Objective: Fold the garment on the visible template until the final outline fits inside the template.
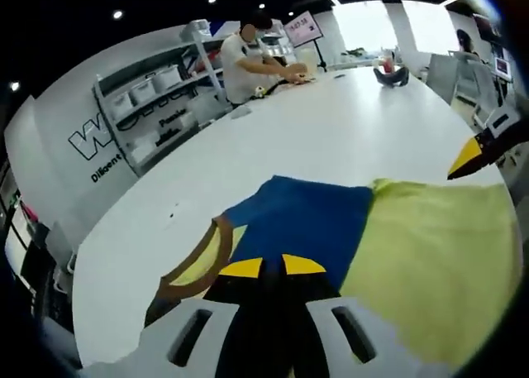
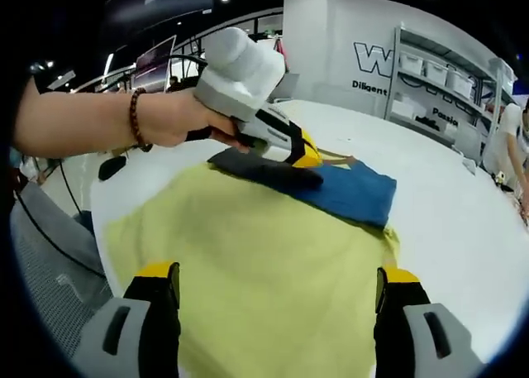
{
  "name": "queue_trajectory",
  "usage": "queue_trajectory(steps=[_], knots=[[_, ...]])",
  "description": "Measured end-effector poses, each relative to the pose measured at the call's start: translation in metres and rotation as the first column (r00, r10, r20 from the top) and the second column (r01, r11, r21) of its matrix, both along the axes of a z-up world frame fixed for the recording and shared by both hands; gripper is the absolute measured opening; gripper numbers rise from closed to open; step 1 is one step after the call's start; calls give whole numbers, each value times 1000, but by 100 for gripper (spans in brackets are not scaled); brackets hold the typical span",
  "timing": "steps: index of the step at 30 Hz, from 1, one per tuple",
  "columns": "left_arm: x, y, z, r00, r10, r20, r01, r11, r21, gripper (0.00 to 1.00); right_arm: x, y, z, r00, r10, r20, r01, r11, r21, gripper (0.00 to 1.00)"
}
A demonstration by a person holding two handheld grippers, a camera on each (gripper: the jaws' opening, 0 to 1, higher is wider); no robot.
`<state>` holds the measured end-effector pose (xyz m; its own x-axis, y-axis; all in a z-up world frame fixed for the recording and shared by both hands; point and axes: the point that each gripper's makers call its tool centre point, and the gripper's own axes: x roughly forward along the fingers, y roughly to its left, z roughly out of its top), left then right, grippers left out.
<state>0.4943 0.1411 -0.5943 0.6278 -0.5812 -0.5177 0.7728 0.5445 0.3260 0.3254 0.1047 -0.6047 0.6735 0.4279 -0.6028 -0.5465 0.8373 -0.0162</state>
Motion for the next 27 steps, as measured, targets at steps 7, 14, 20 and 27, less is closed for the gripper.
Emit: queue_trajectory(steps=[7,14,20,27], knots=[[-5,24,30,998,65,15,-63,992,-109,19,1,-2,1,1000,-5,7,5,1000,1,98],[-27,74,34,981,191,-29,-194,967,-167,19,6,0,12,998,7,67,-6,1000,-12,96],[-40,91,38,975,220,-31,-222,963,-155,17,7,-2,14,997,1,74,-1,1000,-4,95],[-50,108,52,951,308,-32,-308,929,-206,18,16,-3,32,992,-13,129,6,998,55,93]])
